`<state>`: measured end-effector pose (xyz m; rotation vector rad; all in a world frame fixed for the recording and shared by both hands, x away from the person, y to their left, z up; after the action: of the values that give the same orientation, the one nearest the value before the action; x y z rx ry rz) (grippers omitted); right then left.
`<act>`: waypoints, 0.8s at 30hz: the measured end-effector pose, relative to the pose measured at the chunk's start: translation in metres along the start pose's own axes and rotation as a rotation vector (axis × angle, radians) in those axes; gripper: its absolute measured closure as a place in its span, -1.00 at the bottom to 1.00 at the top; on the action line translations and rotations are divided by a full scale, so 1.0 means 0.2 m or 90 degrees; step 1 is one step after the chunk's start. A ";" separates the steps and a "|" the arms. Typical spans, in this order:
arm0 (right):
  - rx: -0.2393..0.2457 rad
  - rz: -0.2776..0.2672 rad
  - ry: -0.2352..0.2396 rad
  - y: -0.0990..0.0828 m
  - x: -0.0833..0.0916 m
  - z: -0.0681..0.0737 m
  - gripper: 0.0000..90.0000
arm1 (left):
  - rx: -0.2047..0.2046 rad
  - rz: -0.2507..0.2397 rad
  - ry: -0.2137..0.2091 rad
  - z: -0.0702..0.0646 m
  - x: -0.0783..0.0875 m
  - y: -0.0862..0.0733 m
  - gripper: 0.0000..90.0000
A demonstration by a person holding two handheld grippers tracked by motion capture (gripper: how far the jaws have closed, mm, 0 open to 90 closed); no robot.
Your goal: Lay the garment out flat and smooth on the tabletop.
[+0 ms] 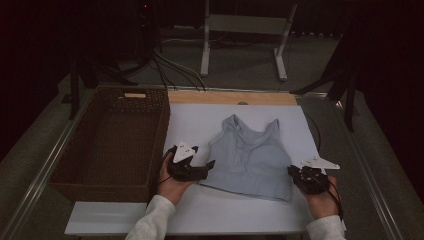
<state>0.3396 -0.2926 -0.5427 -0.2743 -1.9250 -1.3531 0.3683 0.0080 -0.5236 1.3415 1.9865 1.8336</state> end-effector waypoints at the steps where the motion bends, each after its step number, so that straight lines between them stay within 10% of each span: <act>1: 0.001 -0.001 -0.003 0.00 0.00 0.00 0.67 | 0.001 0.003 -0.001 0.00 -0.01 -0.01 -0.48; 12: -0.021 -0.033 -0.025 0.03 0.01 -0.02 -0.31 | -0.005 0.036 -0.005 -0.02 -0.06 -0.06 -0.26; 24: -0.025 -0.046 -0.029 0.05 0.01 -0.01 -0.55 | 0.004 0.059 -0.003 -0.01 -0.09 -0.11 -0.19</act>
<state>0.3442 -0.2919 -0.5336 -0.2593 -1.9639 -1.4449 0.3674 -0.0033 -0.5500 1.4629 1.9609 1.8616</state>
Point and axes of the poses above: each handheld gripper's, and its own axes: x roughly backward along the jaws, y roughly out of its top, z roughly to its left, the point moved 10 cm from there along -x, roughly forward along the jaws, and after that the axes turned 9 degrees about x, right-handed, at the moved point
